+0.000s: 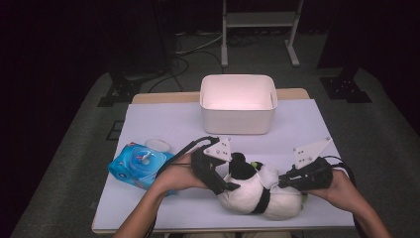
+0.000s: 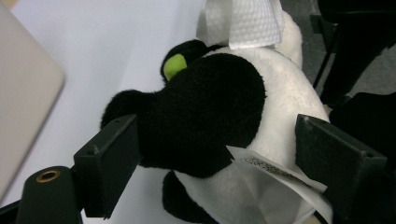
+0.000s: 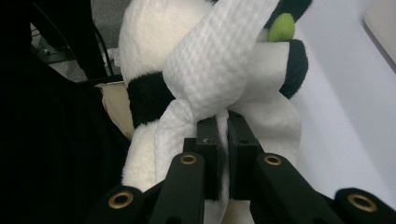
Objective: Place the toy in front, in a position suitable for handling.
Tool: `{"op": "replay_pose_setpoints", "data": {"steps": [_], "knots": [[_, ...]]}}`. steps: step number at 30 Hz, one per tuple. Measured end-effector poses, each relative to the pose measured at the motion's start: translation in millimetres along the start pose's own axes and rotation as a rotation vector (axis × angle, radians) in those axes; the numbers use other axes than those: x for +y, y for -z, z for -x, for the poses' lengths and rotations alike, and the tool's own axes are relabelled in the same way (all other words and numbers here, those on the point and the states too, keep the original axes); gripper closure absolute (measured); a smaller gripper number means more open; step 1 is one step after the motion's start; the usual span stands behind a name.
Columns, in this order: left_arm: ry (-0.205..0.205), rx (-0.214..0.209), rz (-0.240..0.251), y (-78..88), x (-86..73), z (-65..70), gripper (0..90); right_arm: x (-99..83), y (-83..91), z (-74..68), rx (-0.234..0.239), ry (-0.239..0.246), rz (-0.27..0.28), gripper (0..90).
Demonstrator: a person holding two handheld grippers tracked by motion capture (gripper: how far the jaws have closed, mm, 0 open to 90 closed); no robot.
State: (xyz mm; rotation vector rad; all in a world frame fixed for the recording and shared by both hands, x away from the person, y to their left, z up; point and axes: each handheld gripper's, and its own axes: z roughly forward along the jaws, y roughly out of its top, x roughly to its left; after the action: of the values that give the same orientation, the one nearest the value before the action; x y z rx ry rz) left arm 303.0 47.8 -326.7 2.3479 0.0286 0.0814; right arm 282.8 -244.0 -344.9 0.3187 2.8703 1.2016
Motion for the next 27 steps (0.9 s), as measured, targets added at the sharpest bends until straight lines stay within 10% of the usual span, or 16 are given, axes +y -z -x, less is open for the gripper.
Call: {"op": "replay_pose_setpoints", "data": {"steps": [17,27], "knots": [[0.001,-0.025,0.009,-1.9,-16.4,11.0,16.4,43.2,-28.1,3.4,0.049,0.062,0.030,84.5],[0.005,-0.017,0.025,-1.5,-15.5,11.2,16.4,20.6,-12.0,7.0,0.007,0.016,-0.014,84.6]]}}
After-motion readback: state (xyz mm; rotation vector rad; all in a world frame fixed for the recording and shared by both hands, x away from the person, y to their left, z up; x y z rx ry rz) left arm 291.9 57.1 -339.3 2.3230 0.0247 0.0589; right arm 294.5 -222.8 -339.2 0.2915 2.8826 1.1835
